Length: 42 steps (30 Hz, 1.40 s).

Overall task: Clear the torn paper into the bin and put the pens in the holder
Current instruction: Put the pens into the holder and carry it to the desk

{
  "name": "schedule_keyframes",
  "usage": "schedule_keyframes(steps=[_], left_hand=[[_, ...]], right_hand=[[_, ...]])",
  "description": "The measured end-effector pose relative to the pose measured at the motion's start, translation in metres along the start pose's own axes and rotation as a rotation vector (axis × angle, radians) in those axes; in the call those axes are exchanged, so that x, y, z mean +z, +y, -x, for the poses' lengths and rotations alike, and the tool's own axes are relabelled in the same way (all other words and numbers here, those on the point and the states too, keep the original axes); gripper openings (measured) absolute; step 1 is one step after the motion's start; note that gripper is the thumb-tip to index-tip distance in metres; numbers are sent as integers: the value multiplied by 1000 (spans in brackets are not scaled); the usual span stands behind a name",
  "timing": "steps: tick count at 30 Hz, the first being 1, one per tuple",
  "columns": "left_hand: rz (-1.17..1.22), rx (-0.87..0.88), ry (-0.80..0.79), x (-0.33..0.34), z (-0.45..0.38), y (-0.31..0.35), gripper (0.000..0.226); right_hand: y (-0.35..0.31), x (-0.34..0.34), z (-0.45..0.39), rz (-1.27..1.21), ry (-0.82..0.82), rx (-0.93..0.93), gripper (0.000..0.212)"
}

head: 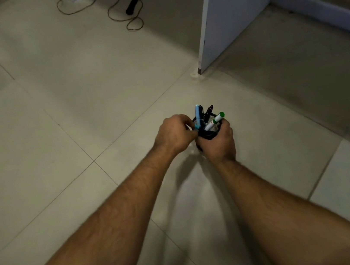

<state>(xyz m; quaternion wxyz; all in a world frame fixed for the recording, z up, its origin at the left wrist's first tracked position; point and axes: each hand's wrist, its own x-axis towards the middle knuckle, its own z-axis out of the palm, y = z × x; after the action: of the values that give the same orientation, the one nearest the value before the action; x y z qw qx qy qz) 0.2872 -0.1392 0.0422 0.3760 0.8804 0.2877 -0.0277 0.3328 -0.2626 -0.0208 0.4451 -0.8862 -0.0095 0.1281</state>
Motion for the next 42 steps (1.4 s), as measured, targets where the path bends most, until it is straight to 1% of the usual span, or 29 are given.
schedule_keyframes(steps=[1, 3, 5, 7, 10, 12, 15, 17, 19, 22, 23, 25, 27, 29, 30, 32, 35, 37, 42], left_hand=[[29, -12, -1, -1, -2, 1, 21], [244, -95, 20, -2, -5, 5, 18], [422, -185, 95, -2, -10, 5, 16], [541, -226, 163, -2, -14, 4, 14], [681, -278, 290, -11, -10, 8, 7], [744, -337, 364, -27, 0, 15, 9], [803, -453, 412, -64, 19, 26, 12], [800, -507, 391, -97, 35, 35, 13], [776, -515, 362, -130, 51, 46, 12], [755, -515, 397, -203, 81, 73, 11], [745, -515, 425, -227, 91, 82, 15], [711, -537, 471, -285, 116, 107, 34], [682, -567, 514, -339, 144, 130, 44], [665, -572, 544, -385, 173, 154, 43], [663, -555, 561, -419, 193, 174, 40], [637, -551, 583, -461, 235, 206, 33], [564, -546, 659, -509, 294, 239, 31], [540, -577, 741, -546, 347, 258, 30], [510, -606, 909, -609, 454, 279, 29]], right_hand=[[-1, 2, 1, -2, -4, -4, 79], [-2, 4, 3, -8, -14, -11, 79], [-2, 7, 4, -26, -33, -4, 83], [-4, 10, 6, -56, -49, 9, 87], [-17, 12, 11, -106, -38, 19, 89], [-36, 6, 17, -133, -38, 31, 89], [-76, -13, 34, -166, -65, 39, 91], [-114, -32, 49, -184, -84, 37, 89], [-153, -51, 62, -199, -115, 16, 85], [-230, -83, 91, -175, -193, -36, 81], [-256, -94, 102, -164, -223, -60, 81], [-315, -121, 126, -152, -273, -89, 84], [-372, -151, 151, -132, -303, -122, 86], [-422, -177, 175, -108, -346, -151, 86], [-460, -195, 191, -108, -365, -181, 85], [-511, -223, 220, -94, -411, -209, 81], [-574, -259, 262, -132, -487, -258, 76], [-613, -286, 299, -154, -564, -291, 75], [-670, -322, 380, -172, -712, -435, 71]])
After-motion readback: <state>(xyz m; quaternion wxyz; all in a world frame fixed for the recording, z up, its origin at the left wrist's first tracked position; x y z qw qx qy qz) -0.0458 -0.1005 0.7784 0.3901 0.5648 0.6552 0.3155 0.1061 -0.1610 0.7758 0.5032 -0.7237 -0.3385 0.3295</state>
